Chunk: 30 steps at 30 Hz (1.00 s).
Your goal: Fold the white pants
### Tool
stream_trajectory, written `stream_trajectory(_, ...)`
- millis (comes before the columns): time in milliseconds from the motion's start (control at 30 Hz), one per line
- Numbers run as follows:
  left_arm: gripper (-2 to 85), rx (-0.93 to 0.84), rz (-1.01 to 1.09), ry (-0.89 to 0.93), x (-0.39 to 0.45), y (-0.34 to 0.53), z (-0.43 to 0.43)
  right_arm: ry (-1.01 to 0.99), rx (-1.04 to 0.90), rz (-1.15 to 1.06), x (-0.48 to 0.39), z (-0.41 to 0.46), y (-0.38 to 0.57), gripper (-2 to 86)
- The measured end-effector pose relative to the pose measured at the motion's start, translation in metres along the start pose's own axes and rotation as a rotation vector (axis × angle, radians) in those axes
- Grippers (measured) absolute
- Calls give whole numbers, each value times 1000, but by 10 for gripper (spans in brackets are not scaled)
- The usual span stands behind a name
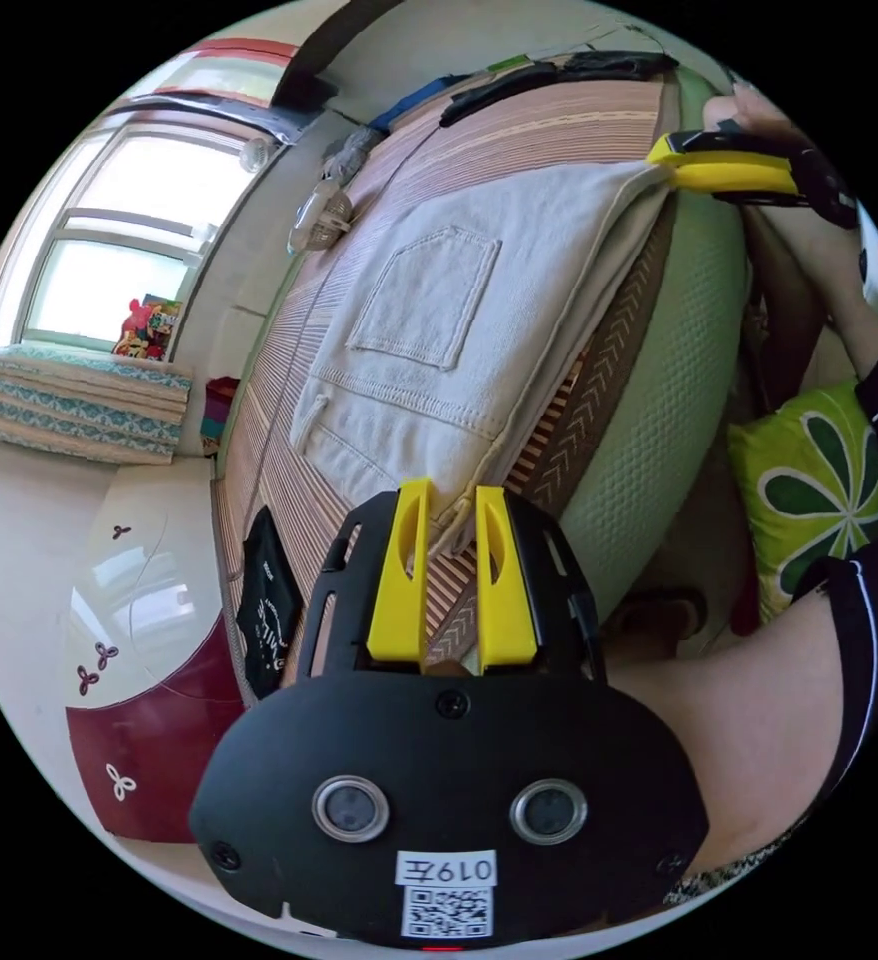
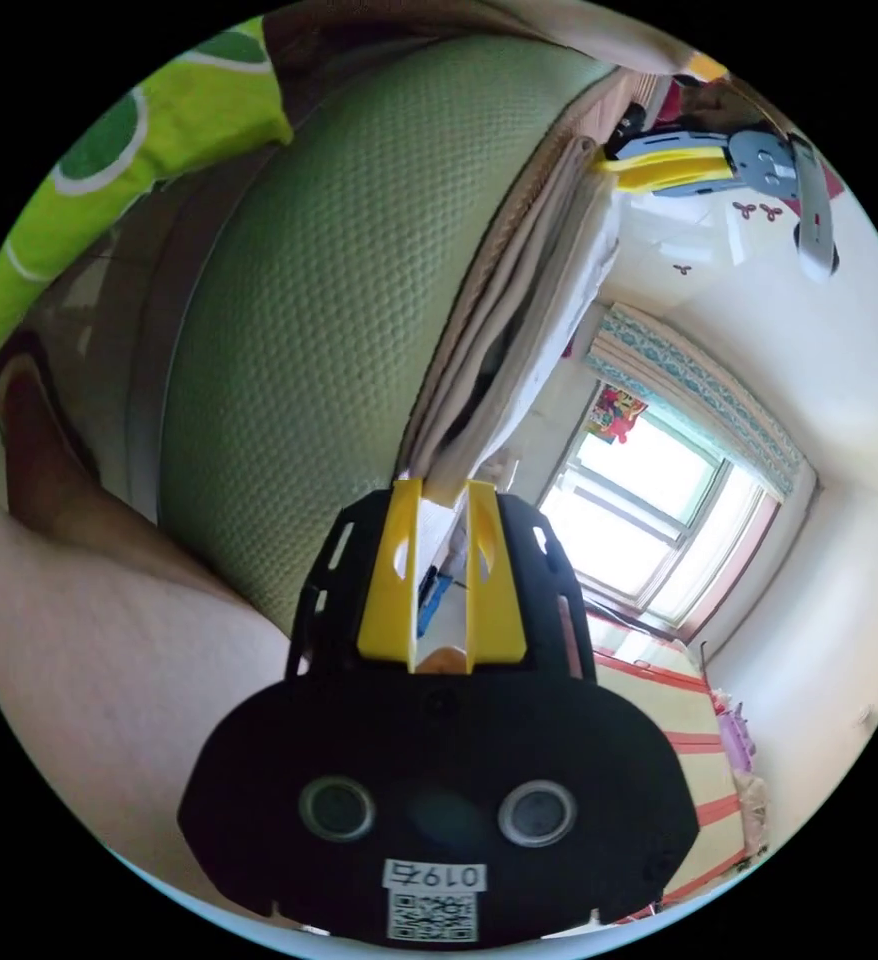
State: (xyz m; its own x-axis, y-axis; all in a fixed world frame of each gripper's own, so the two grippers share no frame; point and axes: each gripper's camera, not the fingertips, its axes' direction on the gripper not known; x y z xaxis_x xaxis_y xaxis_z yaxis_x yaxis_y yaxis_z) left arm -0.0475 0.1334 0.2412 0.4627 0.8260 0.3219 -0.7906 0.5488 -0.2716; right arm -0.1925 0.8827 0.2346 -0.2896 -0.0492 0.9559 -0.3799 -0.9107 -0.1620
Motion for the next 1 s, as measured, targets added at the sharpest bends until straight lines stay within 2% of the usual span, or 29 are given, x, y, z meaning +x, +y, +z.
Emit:
stream_trajectory(100,25,60,-113,77,-34,34,-23,-17,52,95,-8,-8,31,95)
stream_trajectory(167,17,163,-271,164,-75,60,-38,-54,91,272,3,-7,55,84)
stream_trajectory(233,14,195,-376,179,-104,62,-38,-129,33,430,21,19,56,78)
stream_trajectory(333,11,110,-444,157,-133,41,-10,-261,-39,640,39,75,42,69)
stream_trajectory(433,10,-36,-405,154,-139,28,30,-287,-89,633,8,120,20,52)
stream_trajectory(467,10,-65,-396,174,-141,30,41,-334,-106,591,-14,133,13,23)
stream_trajectory(600,9,-57,-482,228,-171,50,38,-342,-107,606,-64,149,23,-6)
stream_trajectory(700,9,63,-702,318,-208,90,15,-358,-43,830,-73,155,63,-9)
stream_trajectory(767,9,225,-925,452,-232,132,9,-400,-3,1043,-86,175,100,-9)
stream_trajectory(867,9,287,-1084,433,-252,159,20,-492,0,1222,-113,223,131,-10)
stream_trajectory(1000,8,331,-1117,417,-266,151,36,-522,12,1301,-151,271,143,-10)
